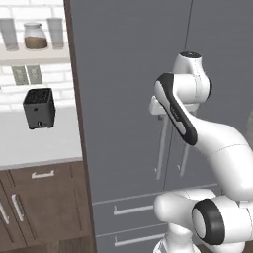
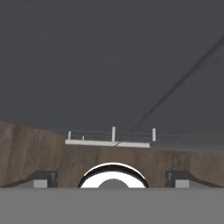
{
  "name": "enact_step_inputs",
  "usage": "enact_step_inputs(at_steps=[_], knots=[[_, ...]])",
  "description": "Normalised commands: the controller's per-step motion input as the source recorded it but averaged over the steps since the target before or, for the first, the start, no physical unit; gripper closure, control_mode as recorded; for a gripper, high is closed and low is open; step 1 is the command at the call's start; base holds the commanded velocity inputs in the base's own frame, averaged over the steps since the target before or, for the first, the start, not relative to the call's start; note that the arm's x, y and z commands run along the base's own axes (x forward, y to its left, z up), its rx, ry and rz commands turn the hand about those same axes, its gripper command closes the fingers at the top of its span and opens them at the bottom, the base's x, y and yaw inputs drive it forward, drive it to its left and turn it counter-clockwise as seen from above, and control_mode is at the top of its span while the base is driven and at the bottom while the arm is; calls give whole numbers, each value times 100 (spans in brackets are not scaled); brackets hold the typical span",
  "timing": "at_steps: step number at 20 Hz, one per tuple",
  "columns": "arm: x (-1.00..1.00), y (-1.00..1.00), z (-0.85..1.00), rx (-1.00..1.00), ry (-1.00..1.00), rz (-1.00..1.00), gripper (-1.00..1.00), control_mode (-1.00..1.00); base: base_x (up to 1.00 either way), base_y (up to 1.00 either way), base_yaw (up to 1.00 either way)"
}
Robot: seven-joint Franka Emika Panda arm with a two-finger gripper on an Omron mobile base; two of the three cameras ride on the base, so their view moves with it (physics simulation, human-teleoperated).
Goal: Take the strawberry from the fridge and place it on top of the pancake, located on the dining counter.
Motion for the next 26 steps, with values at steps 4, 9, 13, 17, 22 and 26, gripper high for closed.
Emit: enact_step_inputs(at_steps=[4, 9, 13, 17, 22, 26], knots=[[0, 0, 0, 0, 0, 0, -100, 100, -11, -45, -7], [0, 0, 0, 0, 0, 0, -100, 100, -42, -5, -23], [0, 0, 0, 0, 0, 0, -100, 100, -39, 32, -12], [0, 0, 0, 0, 0, 0, -100, 100, -34, 3, 0], [0, 0, 0, 0, 0, 0, -100, 100, -36, -6, 0], [0, 0, 0, 0, 0, 0, -100, 100, -56, -3, 0]])
